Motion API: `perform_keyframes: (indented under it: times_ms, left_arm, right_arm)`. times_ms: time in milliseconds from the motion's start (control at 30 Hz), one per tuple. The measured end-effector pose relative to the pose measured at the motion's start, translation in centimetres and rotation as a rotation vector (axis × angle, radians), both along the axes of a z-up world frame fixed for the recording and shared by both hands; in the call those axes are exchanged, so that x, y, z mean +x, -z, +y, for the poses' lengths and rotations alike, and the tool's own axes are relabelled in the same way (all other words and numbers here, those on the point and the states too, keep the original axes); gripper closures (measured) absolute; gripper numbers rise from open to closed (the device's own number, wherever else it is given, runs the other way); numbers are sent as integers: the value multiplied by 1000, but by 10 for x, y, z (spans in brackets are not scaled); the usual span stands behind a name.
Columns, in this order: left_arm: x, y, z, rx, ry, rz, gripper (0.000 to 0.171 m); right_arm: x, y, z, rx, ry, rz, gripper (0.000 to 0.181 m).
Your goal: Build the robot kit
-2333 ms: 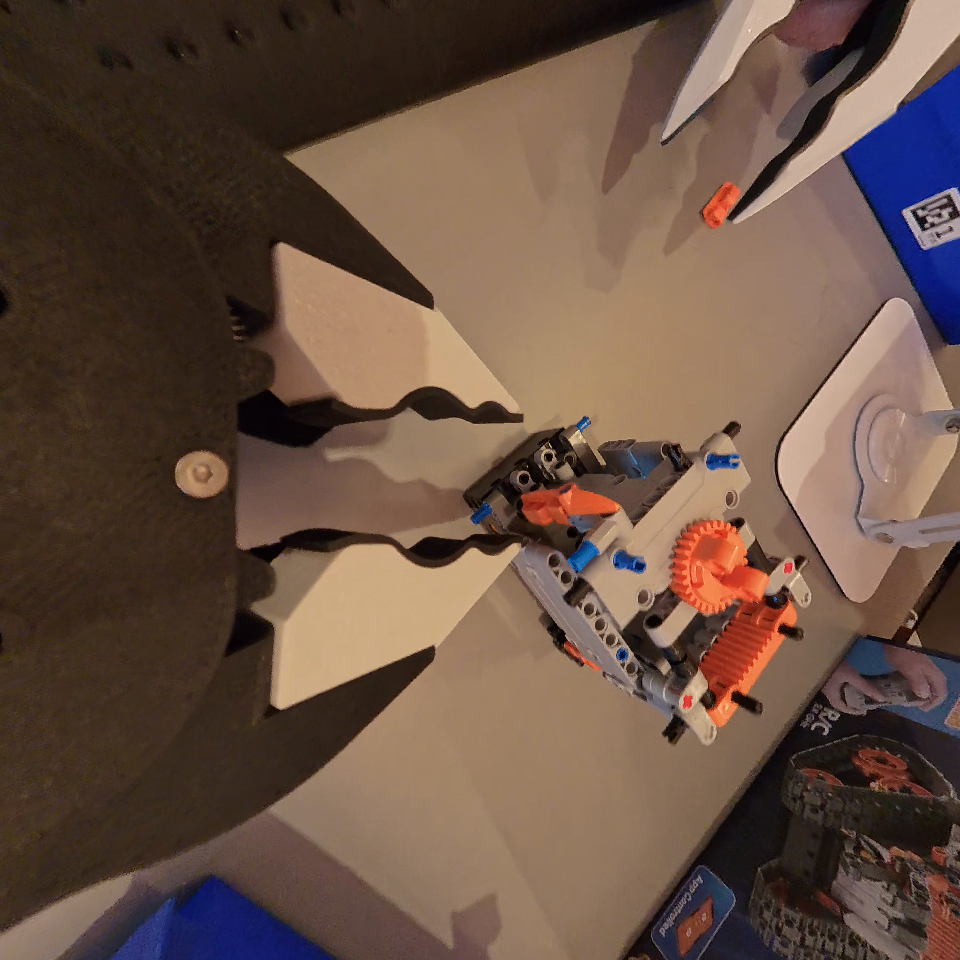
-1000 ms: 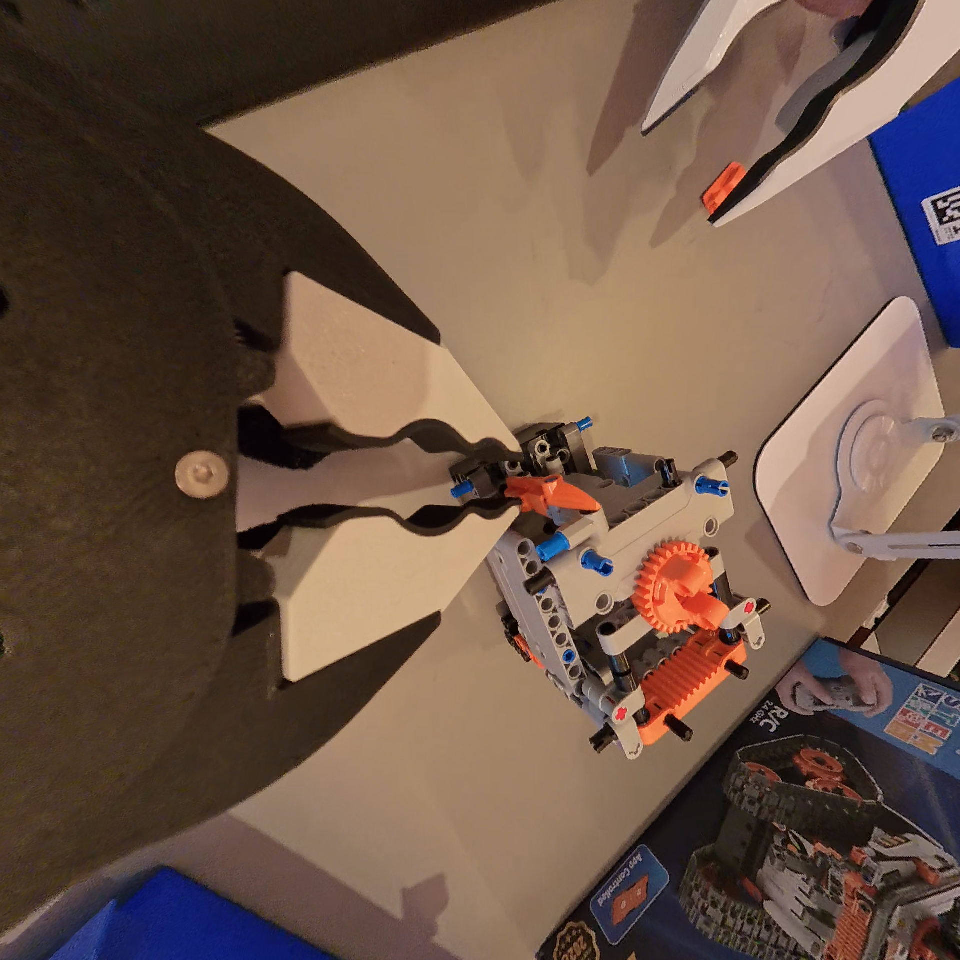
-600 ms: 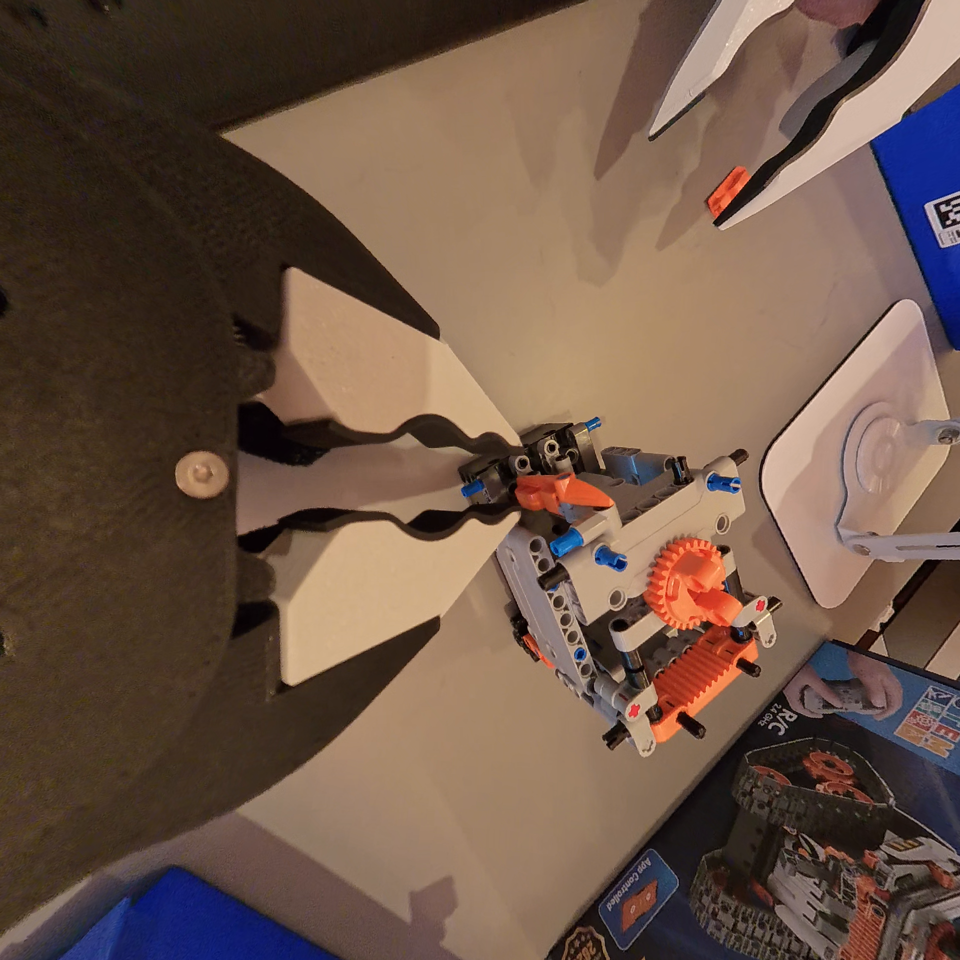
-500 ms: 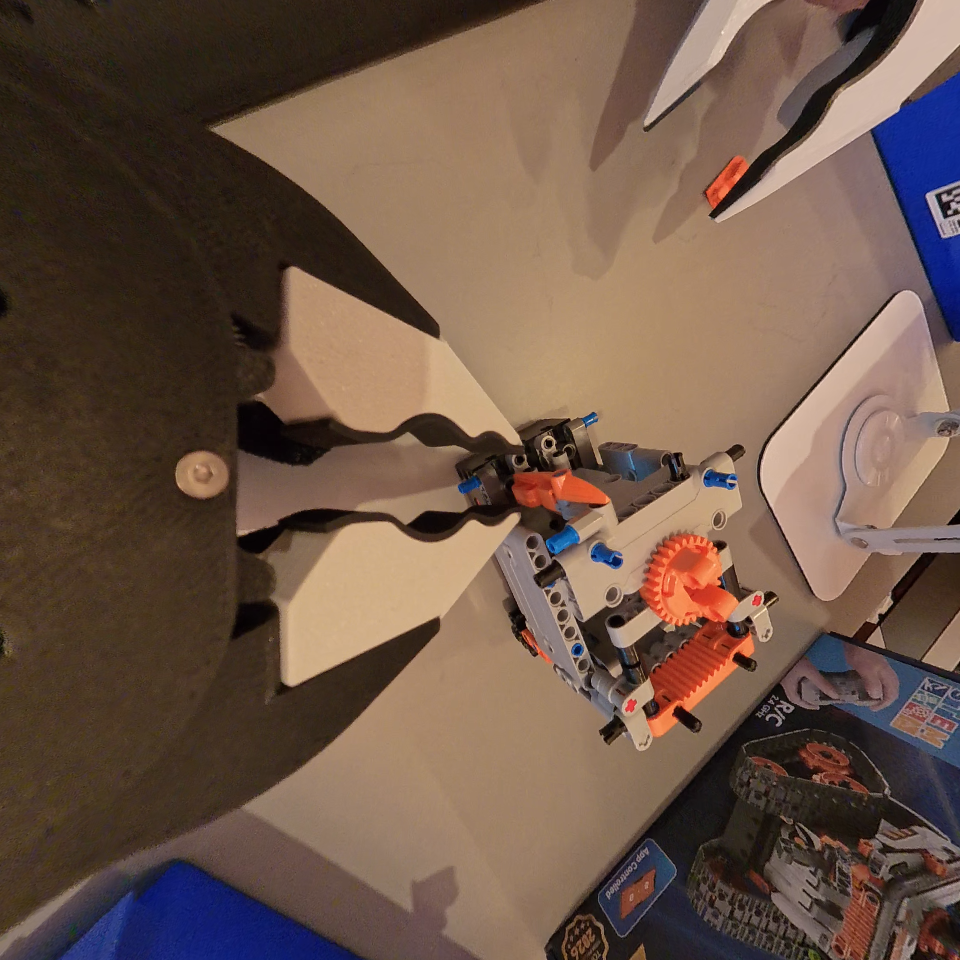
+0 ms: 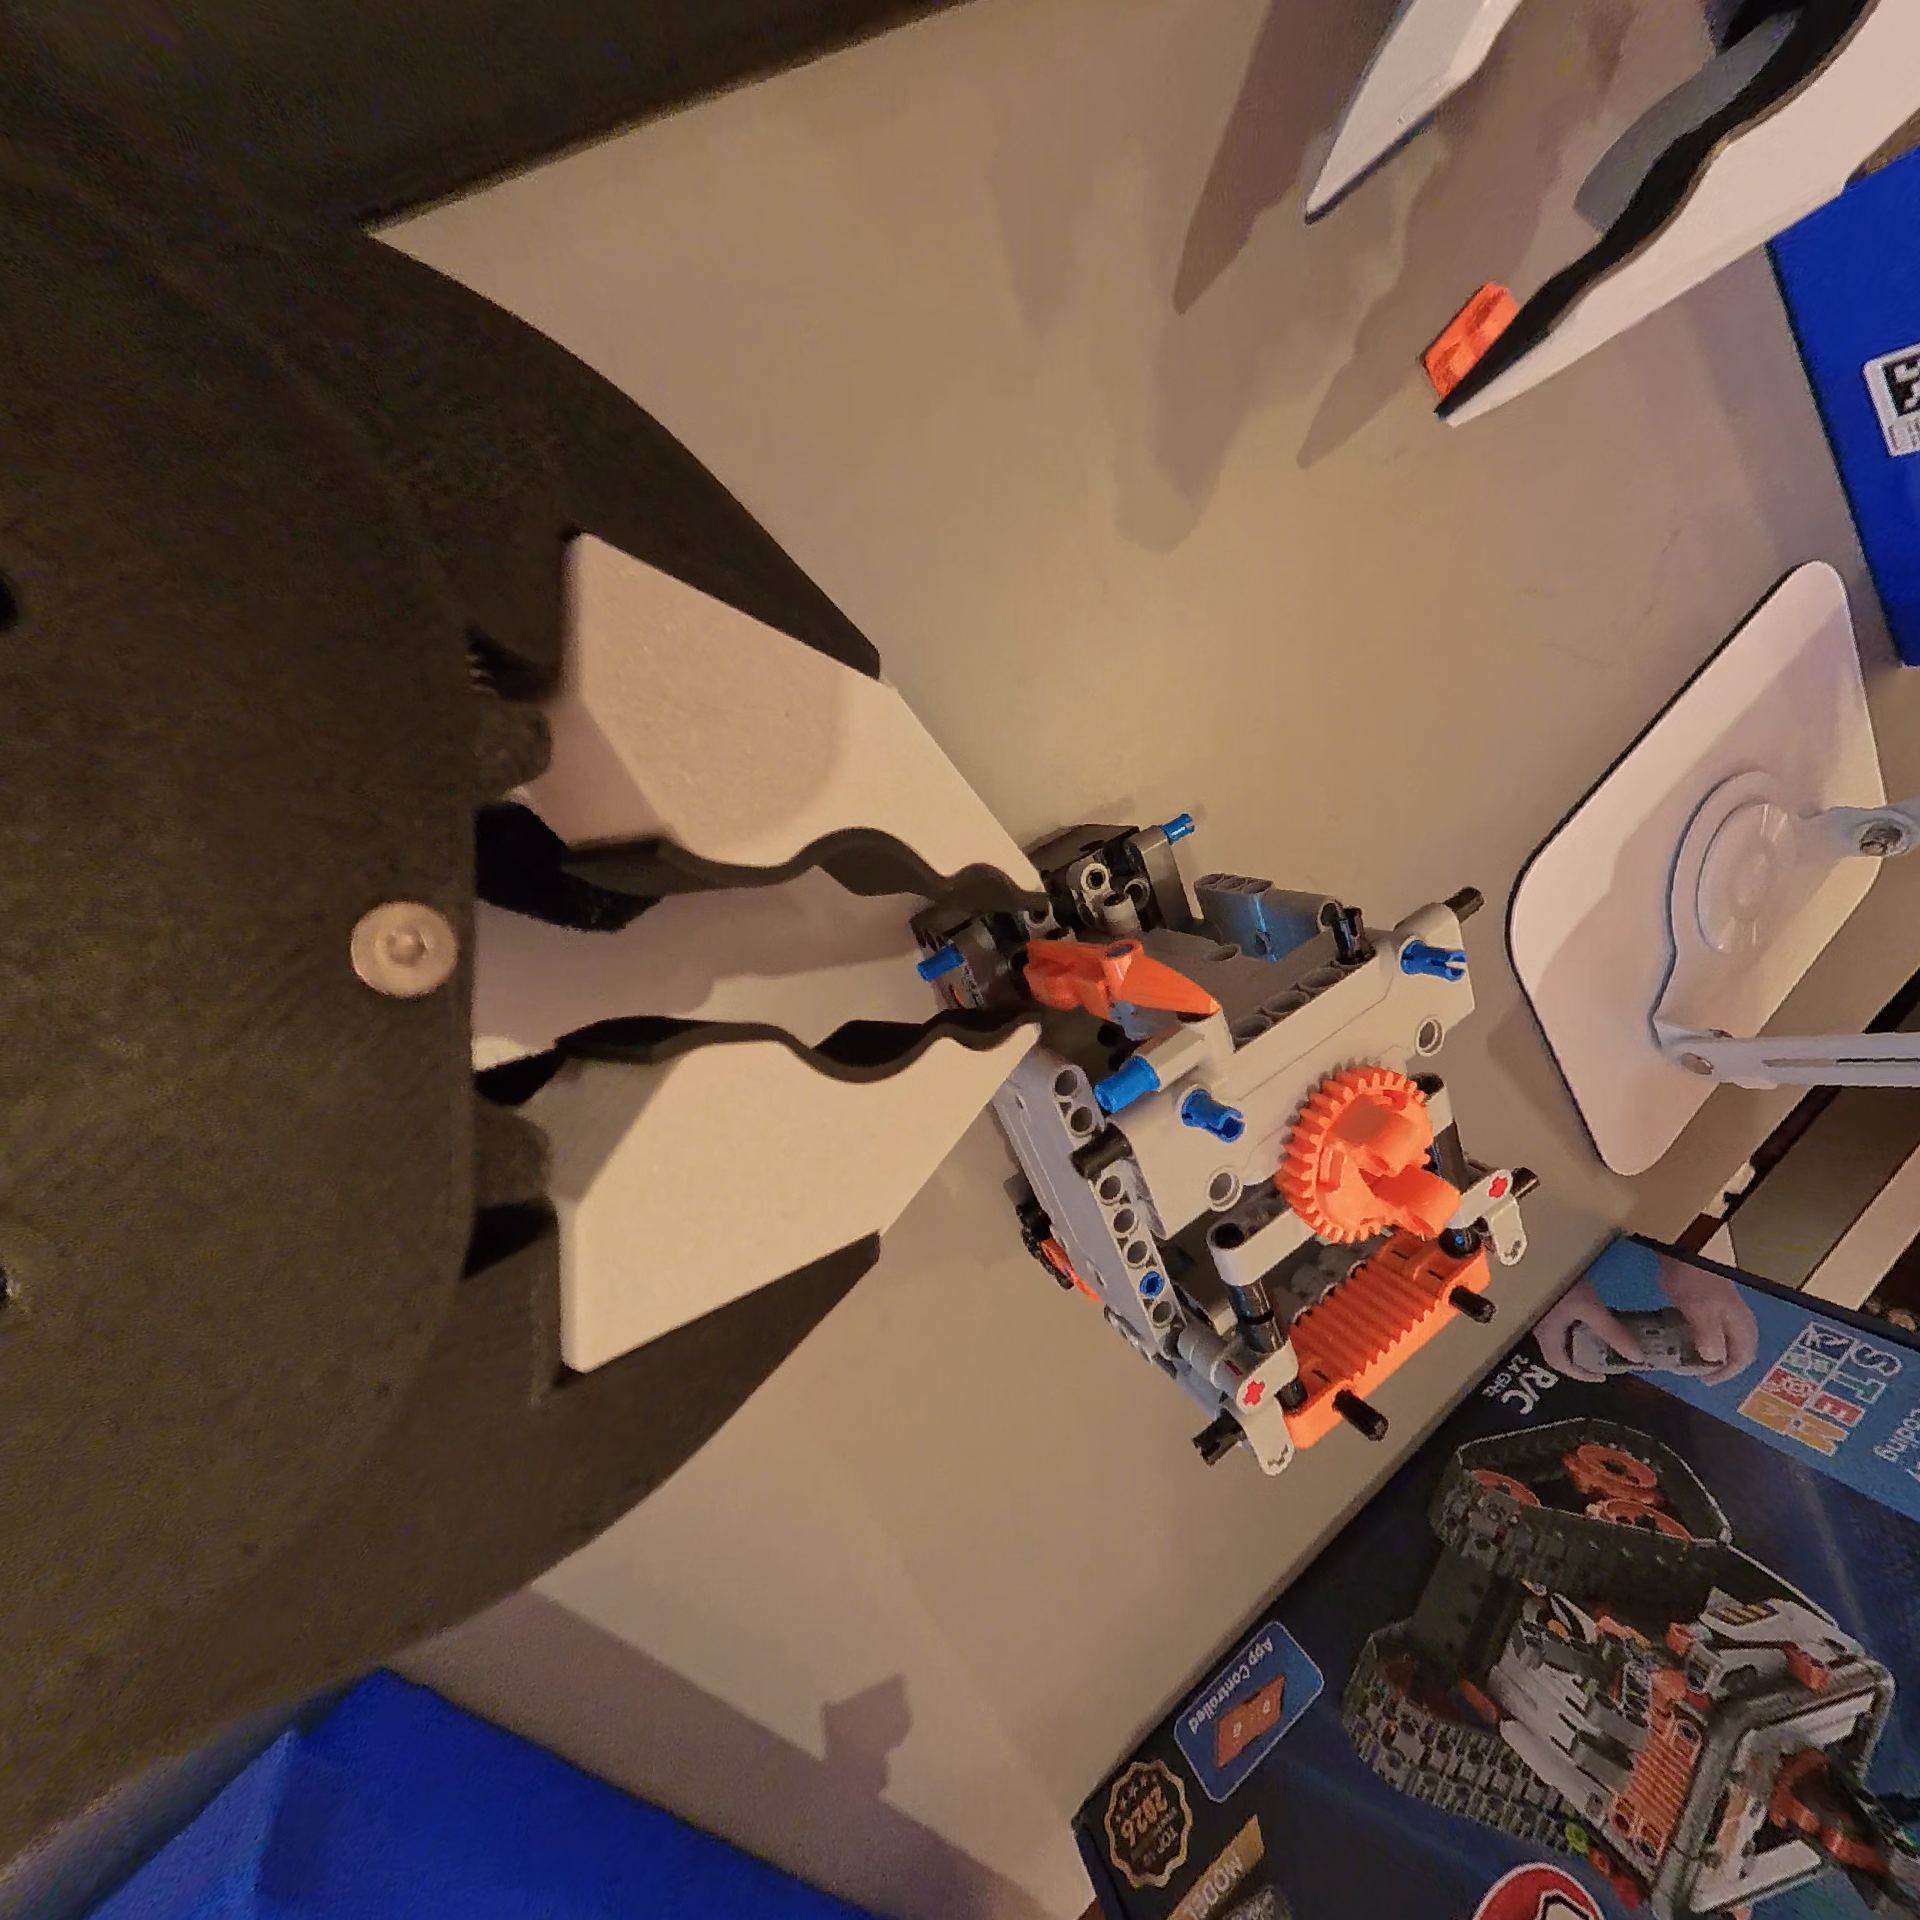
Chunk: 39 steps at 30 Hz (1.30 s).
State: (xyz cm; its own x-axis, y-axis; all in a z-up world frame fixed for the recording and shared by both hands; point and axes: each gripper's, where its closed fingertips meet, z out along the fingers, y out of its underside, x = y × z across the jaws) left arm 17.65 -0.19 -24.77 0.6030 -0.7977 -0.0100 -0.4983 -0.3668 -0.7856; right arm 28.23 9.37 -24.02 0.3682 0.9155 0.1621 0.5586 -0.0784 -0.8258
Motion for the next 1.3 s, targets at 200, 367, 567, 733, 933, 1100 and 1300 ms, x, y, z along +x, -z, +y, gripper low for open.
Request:
perform_keyframes:
  times_ms: [200, 367, 567, 733, 933, 1100, 1300]
  left_arm:
    - [2, -5, 3, 21, -1, -10, 126]
    - [2, -17, 4, 89, -9, -17, 127]
    - [-2, -32, -10, 197, -15, 29, 128]
    - [6, -32, -49, 263, 57, 85, 131]
    - [-14, -41, -111, 405, 182, 117, 147]
    - [-63, -47, -132, 418, 67, 70, 152]
    - [-98, -37, -115, 385, -83, 16, 151]
  right_arm:
    - [4, -10, -9, 33, -59, 26, 177]
    - [6, -36, -12, 130, -68, 76, 181]
    - [-17, -78, -36, 188, -98, 121, 177]
    - [-55, -94, -54, 176, -155, 107, 173]
    - [-111, -89, -70, 84, -265, 96, 169]
    - [-154, -51, -93, -49, -396, -12, 163]
    - [-197, 15, -101, -158, -409, -224, 149]
